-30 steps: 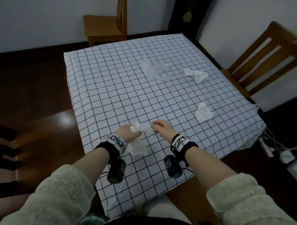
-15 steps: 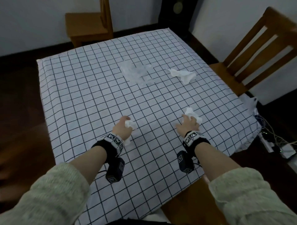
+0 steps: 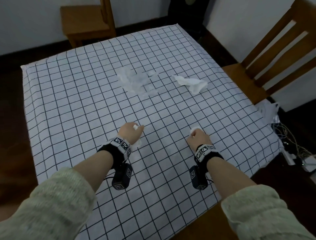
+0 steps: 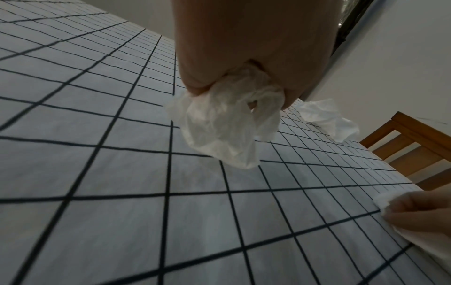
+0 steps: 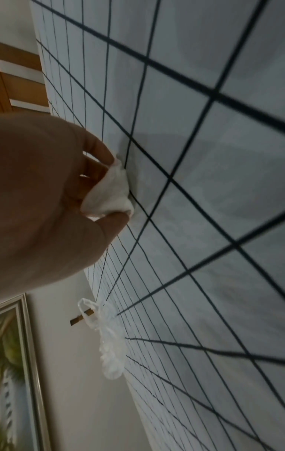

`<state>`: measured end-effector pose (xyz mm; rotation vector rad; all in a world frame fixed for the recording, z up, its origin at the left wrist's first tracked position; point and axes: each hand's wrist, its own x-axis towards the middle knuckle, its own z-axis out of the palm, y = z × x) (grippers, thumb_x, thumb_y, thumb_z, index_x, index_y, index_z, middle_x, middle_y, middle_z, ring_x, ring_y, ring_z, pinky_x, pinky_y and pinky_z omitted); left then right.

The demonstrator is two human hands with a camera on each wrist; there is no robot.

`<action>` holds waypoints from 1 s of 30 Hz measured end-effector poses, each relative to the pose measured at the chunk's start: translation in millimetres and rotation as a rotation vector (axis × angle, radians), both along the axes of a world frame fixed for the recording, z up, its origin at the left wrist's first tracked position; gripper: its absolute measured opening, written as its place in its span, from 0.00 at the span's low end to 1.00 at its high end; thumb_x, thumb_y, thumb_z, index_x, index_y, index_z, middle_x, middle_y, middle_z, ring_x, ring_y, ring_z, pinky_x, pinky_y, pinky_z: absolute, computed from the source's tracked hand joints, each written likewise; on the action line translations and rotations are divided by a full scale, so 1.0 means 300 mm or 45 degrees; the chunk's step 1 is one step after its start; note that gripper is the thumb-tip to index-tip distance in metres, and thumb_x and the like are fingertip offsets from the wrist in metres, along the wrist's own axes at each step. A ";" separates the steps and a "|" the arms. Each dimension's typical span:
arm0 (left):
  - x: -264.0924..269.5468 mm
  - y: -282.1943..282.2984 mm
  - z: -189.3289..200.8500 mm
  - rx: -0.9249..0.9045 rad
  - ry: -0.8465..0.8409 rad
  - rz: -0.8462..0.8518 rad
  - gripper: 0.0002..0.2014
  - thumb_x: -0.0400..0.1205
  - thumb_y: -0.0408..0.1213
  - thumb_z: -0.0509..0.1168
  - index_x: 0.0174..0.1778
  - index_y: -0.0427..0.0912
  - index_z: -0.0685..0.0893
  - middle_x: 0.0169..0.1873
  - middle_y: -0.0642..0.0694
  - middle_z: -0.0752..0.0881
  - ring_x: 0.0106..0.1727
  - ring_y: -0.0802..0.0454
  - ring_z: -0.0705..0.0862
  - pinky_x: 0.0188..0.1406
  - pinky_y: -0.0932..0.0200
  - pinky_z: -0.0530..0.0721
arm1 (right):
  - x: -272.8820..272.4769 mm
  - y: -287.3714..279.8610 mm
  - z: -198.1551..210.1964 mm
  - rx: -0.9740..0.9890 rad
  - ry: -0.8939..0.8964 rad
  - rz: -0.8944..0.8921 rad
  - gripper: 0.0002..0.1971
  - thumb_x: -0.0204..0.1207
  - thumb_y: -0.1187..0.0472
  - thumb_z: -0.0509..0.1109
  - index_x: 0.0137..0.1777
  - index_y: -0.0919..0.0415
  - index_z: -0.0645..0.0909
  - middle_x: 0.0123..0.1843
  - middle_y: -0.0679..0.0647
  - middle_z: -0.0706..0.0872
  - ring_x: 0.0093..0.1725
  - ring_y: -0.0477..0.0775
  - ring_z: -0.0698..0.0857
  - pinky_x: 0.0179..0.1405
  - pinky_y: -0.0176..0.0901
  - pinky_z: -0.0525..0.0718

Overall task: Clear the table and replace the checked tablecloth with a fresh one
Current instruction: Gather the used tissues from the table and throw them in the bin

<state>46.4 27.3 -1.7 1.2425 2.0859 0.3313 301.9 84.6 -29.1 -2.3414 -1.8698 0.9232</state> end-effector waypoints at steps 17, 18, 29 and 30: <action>-0.102 0.405 0.005 0.071 0.097 0.058 0.38 0.83 0.49 0.64 0.84 0.52 0.50 0.44 0.45 0.84 0.49 0.42 0.85 0.41 0.55 0.79 | -0.168 0.412 0.092 0.023 0.296 0.177 0.42 0.80 0.70 0.58 0.84 0.41 0.38 0.45 0.54 0.76 0.34 0.51 0.77 0.28 0.42 0.74; -0.114 0.427 -0.003 0.066 0.103 0.081 0.39 0.83 0.50 0.63 0.84 0.52 0.48 0.44 0.45 0.84 0.48 0.43 0.85 0.41 0.54 0.80 | -0.175 0.440 0.095 0.016 0.265 0.201 0.43 0.80 0.70 0.58 0.84 0.41 0.38 0.42 0.52 0.75 0.32 0.50 0.76 0.26 0.42 0.72; -0.150 0.479 -0.093 -0.122 0.290 -0.103 0.23 0.83 0.54 0.58 0.73 0.53 0.74 0.65 0.45 0.83 0.57 0.46 0.83 0.50 0.58 0.77 | -0.159 0.501 0.020 -0.091 0.132 0.204 0.39 0.77 0.68 0.58 0.84 0.47 0.44 0.58 0.63 0.81 0.50 0.63 0.83 0.42 0.46 0.76; -0.146 0.474 -0.093 -0.085 0.304 -0.097 0.19 0.83 0.51 0.57 0.68 0.51 0.78 0.58 0.44 0.86 0.47 0.49 0.83 0.42 0.61 0.77 | -0.162 0.502 0.013 -0.103 0.126 0.208 0.36 0.77 0.68 0.57 0.83 0.51 0.51 0.64 0.64 0.80 0.56 0.64 0.82 0.46 0.47 0.75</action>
